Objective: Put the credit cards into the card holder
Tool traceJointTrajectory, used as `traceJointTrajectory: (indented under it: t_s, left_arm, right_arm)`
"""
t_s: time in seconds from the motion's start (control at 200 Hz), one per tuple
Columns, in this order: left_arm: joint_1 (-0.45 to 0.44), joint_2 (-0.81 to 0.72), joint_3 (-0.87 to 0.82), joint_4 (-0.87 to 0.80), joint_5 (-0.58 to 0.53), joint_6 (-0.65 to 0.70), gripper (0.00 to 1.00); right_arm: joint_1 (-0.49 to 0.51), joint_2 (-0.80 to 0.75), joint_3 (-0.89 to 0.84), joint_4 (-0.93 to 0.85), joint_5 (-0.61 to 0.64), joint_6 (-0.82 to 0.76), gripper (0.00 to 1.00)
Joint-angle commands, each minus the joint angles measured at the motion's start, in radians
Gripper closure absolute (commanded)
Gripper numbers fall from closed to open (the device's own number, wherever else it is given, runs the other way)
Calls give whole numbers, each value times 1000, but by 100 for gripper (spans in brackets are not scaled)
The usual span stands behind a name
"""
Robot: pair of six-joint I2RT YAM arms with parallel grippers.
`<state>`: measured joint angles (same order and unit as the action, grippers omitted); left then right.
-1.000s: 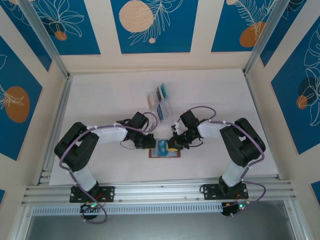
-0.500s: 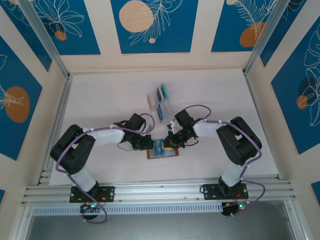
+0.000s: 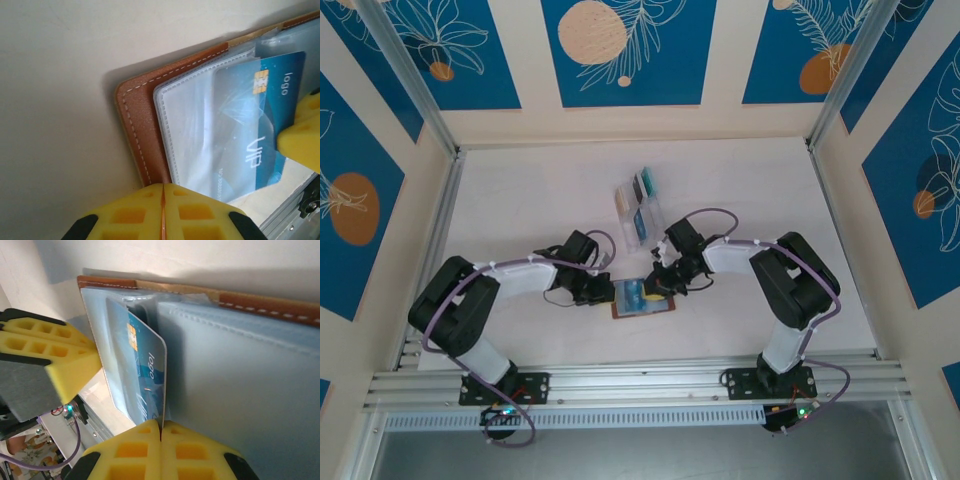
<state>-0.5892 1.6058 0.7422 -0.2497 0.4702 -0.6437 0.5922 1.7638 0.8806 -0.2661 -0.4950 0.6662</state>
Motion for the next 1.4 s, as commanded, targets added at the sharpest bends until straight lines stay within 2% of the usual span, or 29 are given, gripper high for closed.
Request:
traceJointTrajectory:
  t_s: [0.0,0.35,0.485,0.595,0.715,0.825,0.98,1.12,1.395]
  left_arm:
    - [-2,45,15,3,8,23,92]
    - [-30,88,9,48,7,-2,92]
    - [-29,89,16,31,-11,5,92]
    - [-27,91,14,26,-16,5,92]
    - [-25,101,14,28,-16,10,92]
    - [-24,107,14,32,-15,11,92]
    - [-24,112,10,43,-10,9,92]
    - [-24,114,7,49,-4,7,92]
    - [-24,116,2,58,1,6,92]
  right_arm:
    - [23,39,35,-52,27,-23,100]
    - [72,73,95,-59,30,-28,100]
    - [76,43,112,-121,89,-42,100]
    - [70,-10,112,-193,147,-58,83]
    - [69,-53,129,-279,188,-95,75]
    - [71,-74,162,-368,220,-135,72]
    - [78,-98,212,-448,351,-187,75]
    - [80,-40,280,-502,490,-228,76]
    - [96,64,357,-524,628,-255,69]
